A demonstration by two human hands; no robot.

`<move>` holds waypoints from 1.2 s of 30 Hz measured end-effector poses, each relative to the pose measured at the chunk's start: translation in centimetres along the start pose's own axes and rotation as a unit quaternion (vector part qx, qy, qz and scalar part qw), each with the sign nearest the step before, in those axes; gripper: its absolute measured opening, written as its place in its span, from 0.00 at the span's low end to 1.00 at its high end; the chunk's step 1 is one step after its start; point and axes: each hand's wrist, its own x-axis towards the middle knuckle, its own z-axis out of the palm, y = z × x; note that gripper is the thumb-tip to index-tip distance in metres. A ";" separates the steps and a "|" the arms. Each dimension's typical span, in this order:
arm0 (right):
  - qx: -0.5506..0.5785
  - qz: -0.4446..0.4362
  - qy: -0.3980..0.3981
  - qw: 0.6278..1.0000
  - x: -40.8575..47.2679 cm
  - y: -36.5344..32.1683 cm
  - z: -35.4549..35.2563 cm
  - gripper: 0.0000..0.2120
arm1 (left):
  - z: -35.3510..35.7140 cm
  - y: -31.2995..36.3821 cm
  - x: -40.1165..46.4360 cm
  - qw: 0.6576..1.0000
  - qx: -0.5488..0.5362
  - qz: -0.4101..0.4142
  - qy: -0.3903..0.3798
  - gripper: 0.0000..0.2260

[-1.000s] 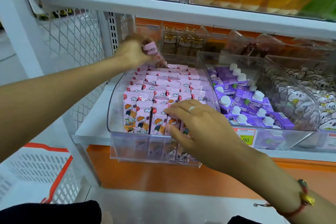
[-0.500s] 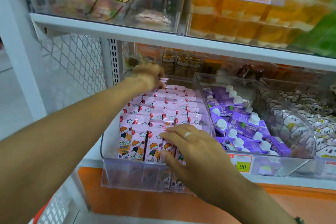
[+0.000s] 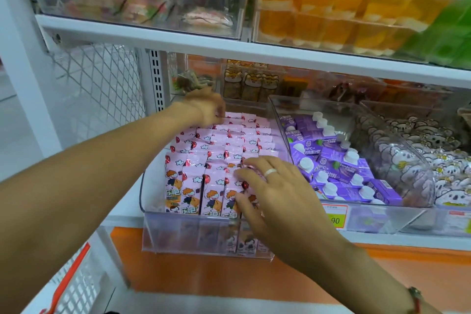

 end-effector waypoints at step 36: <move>0.635 0.260 -0.016 0.727 1.0 -0.6 -1.6 0.16 | 2.9 3.1 -17.4 0.859 -0.497 0.019 0.124 0.11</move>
